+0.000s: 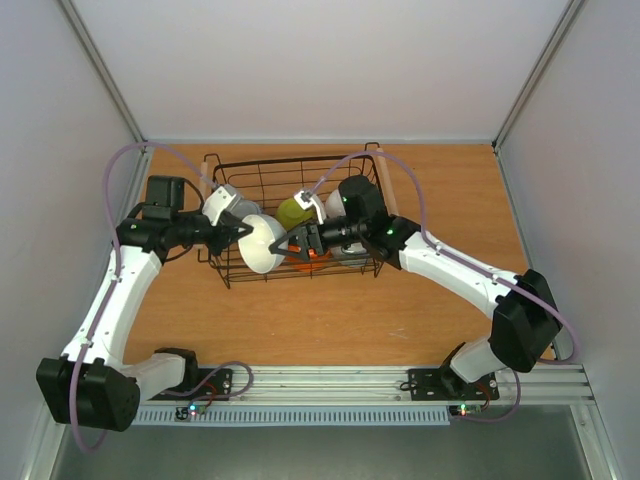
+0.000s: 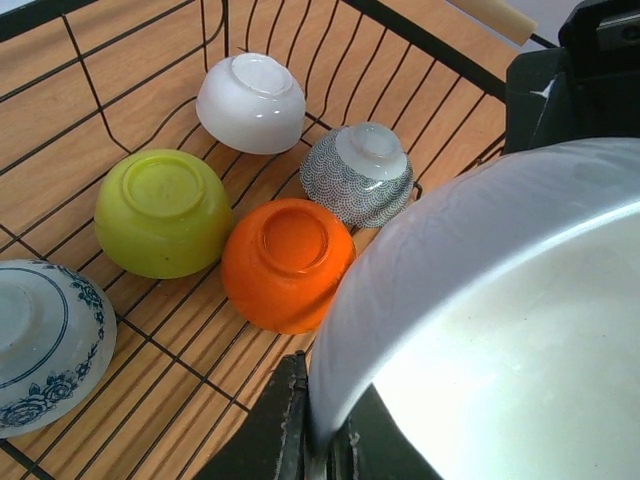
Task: Load the bowls into the dish rack
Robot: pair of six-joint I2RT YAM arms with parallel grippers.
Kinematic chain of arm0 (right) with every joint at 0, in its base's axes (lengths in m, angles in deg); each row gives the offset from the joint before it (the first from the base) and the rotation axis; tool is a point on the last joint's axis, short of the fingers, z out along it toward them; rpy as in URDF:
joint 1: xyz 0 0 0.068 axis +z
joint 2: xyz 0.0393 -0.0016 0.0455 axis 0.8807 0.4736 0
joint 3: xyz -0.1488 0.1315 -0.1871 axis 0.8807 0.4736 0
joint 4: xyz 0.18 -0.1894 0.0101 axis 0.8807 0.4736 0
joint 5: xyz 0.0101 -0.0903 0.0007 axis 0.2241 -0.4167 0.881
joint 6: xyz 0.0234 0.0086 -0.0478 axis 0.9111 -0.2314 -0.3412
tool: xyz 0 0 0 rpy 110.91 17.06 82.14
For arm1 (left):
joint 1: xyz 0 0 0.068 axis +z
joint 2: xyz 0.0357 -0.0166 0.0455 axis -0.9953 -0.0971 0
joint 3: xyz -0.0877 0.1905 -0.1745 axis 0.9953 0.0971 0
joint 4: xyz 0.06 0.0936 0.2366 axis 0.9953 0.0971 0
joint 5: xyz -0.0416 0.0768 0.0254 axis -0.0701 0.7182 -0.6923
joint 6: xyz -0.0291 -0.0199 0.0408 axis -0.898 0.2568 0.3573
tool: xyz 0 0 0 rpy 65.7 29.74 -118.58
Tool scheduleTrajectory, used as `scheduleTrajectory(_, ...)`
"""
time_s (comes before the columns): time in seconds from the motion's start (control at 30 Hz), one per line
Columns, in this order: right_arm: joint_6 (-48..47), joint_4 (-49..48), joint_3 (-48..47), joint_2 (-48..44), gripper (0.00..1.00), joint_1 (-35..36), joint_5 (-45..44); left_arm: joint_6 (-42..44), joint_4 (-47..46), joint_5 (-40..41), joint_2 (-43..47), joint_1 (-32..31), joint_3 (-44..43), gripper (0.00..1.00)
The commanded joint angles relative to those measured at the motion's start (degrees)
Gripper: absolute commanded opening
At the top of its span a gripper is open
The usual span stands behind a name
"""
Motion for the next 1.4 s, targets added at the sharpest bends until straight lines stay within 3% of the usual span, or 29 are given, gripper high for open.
scheduleTrajectory(0.0, -1.1, -2.4, -1.3, -1.2, 0.01, 0.4, 3.6, -1.2, -4.5, -4.0, 1.9, 0.1, -0.3, 0.01)
scheduleTrajectory(0.07, -4.2, 2.5, -2.9, -1.5, 0.01, 0.5, 0.5, -2.3, -5.8, -2.5, 2.6, 0.1, 0.4, 0.07)
scheduleTrajectory(0.13, -7.4, 9.7, -6.0, -1.2, 0.01, 0.5, -4.5, -3.2, -7.5, -0.5, 4.1, 0.1, 1.4, 0.32)
scheduleTrajectory(0.2, -10.3, 17.2, -9.8, -0.1, 0.01, 0.5, -10.1, -4.9, -10.1, 2.9, 6.0, 0.1, 2.7, 0.67)
scheduleTrajectory(0.23, -11.7, 20.8, -12.0, 0.7, 0.01, 0.5, -13.0, -5.9, -10.7, 5.3, 7.0, 0.1, 2.9, 0.80)
scheduleTrajectory(0.33, -15.9, 30.1, -18.9, 4.4, 0.01, 0.5, -19.6, -8.8, -13.0, 15.3, 7.8, 0.1, 2.8, 0.98)
scheduleTrajectory(0.47, -21.5, 43.3, -32.4, 13.7, 0.01, 1.2, -26.8, -12.0, -17.9, 35.8, 7.9, 0.1, 3.2, 0.99)
scheduleTrajectory(0.57, -24.8, 53.8, -45.0, 22.4, 0.01, 3.3, -35.2, -12.6, -19.5, 42.4, 8.8, 0.1, 3.6, 0.99)
scheduleTrajectory(0.7, -27.1, 62.6, -58.4, 33.1, 0.01, 5.7, -42.9, -12.7, -19.7, 45.3, 9.4, 0.1, 4.1, 0.99)
scheduleTrajectory(0.93, -29.4, 69.8, -70.5, 45.1, 0.01, 9.7, -54.7, -12.5, -20.7, 46.1, 9.4, 0.1, 5.6, 0.99)
scheduleTrajectory(1.1, -30.1, 73.3, -76.4, 50.6, 0.01, 12.1, -60.2, -12.4, -21.1, 45.8, 9.1, 0.2, 6.4, 1.00)
scheduleTrajectory(1.37, -31.3, 74.4, -78.4, 55.8, 0.02, 15.0, -68.5, -12.6, -22.4, 51.2, 9.4, 0.2, 6.3, 1.00)
